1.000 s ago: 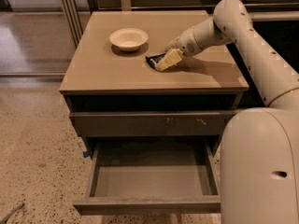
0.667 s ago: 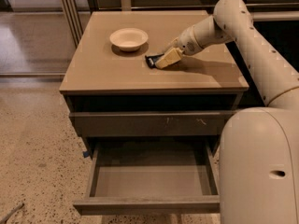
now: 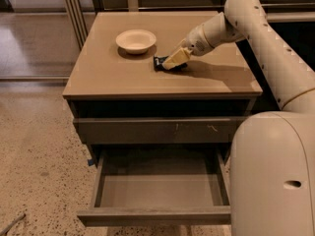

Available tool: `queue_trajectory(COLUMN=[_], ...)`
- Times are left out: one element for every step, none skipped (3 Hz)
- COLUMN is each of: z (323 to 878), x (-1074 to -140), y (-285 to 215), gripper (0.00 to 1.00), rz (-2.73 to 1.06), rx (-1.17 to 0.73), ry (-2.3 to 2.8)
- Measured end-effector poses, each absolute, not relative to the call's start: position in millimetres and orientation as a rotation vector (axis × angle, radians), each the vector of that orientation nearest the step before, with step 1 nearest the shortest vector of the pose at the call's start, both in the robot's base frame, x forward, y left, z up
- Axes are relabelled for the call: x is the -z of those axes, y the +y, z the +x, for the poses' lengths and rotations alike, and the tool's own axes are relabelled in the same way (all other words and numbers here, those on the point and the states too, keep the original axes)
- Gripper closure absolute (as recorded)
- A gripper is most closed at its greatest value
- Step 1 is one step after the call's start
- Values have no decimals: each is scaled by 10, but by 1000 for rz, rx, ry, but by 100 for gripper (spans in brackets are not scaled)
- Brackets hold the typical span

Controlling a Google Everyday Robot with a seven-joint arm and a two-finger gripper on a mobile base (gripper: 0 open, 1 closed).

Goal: Place rxbar blueberry into middle drawer

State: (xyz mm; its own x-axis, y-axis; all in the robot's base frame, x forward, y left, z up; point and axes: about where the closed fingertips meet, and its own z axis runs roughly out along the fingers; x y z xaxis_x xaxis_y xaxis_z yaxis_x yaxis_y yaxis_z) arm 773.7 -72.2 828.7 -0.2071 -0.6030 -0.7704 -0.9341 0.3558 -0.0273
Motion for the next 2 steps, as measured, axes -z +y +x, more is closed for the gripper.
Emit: queue_trajectory(z=[7694,7510], x=[-8306,-8428], y=[-677,-667], gripper=[100,100], rz=[-1349,-1369], rx=[-618,-635], ry=[1899,1860])
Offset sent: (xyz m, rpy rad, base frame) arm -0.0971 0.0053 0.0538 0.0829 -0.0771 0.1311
